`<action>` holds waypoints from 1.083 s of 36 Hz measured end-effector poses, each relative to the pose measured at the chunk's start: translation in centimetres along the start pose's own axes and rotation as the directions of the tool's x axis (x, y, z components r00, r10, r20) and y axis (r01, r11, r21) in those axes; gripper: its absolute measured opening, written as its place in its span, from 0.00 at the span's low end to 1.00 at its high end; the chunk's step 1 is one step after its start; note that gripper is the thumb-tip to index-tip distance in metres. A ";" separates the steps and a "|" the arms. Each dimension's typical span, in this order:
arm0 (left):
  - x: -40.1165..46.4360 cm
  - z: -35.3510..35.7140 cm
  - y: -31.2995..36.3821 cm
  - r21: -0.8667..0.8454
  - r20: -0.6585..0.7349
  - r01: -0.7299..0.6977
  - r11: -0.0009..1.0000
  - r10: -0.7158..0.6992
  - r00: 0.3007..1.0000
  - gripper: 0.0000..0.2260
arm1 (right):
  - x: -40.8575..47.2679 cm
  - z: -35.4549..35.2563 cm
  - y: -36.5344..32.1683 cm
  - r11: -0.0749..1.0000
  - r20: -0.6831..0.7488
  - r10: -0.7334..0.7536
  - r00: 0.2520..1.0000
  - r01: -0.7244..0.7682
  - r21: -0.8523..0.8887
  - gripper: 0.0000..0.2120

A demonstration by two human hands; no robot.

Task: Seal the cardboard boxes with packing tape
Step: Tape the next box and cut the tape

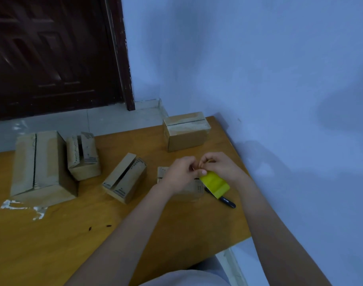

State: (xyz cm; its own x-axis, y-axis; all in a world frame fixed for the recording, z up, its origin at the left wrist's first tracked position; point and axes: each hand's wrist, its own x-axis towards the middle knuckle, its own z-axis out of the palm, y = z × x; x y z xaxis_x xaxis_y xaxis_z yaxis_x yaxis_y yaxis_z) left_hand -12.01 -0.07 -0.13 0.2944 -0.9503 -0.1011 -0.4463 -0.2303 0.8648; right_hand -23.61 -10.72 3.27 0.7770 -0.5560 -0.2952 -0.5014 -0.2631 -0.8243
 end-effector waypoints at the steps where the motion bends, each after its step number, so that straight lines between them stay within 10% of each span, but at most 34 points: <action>1: -0.1 -0.2 0.1 0.008 -0.009 -0.001 1.000 0.001 1.000 0.15 | 0.1 0.0 -0.2 1.000 0.006 -0.011 1.000 0.012 -0.019 0.10; 5: -0.4 -1.0 -0.2 0.056 -0.092 0.045 0.997 -0.040 0.995 0.14 | 0.4 0.2 -0.6 0.985 -0.015 -0.073 0.997 0.069 -0.161 0.04; 9: -1.0 -1.5 -0.7 -0.188 -0.191 0.163 0.969 -0.199 0.961 0.15 | -0.2 0.6 -0.9 0.991 -0.076 -0.063 0.995 0.053 -0.124 0.21; 14: -1.7 -2.1 -1.0 -0.684 -0.055 0.357 0.636 -0.534 0.844 0.14 | -1.8 -0.3 -0.6 0.989 -0.017 -0.051 0.999 0.053 0.137 0.07; 17: -1.8 -2.5 -0.8 -0.747 0.076 0.441 0.497 -0.595 0.800 0.13 | -1.5 -0.8 0.9 0.953 -0.021 -0.063 0.998 0.067 0.294 0.15; 22: -1.4 -2.6 -0.6 -0.730 -0.108 0.342 0.592 -0.593 0.798 0.13 | -1.2 -0.2 0.5 0.961 0.045 -0.125 0.991 0.109 0.254 0.16; 25: -1.8 -3.3 -2.3 -0.729 -0.269 0.275 0.627 -0.631 0.728 0.10 | -0.4 -1.0 -0.2 0.991 0.085 -0.076 0.993 0.085 -0.100 0.18; 28: -2.4 -4.1 -3.9 -0.711 -0.363 0.241 0.660 -0.638 0.679 0.10 | 0.3 -1.7 0.6 0.772 -0.088 0.084 0.993 -0.121 -0.624 0.25; 32: -3.3 -3.8 -3.8 -0.637 -0.418 0.225 0.737 -0.575 0.703 0.13 | 0.3 -2.0 2.1 0.803 -0.055 0.061 0.997 -0.082 -0.590 0.26; 39: -3.8 -1.9 -5.5 -0.831 -0.290 0.155 0.535 -0.653 0.699 0.10 | 0.5 -2.7 4.1 0.867 0.046 0.035 0.998 -0.007 -0.499 0.16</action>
State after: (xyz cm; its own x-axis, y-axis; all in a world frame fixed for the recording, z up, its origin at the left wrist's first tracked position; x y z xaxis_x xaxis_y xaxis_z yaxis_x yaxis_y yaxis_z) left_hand -9.11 5.21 -3.57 0.7426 -0.4531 -0.4931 0.5092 -0.0963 0.8553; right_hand -26.24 -14.19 1.04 0.7759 -0.5277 -0.3457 -0.6299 -0.6174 -0.4711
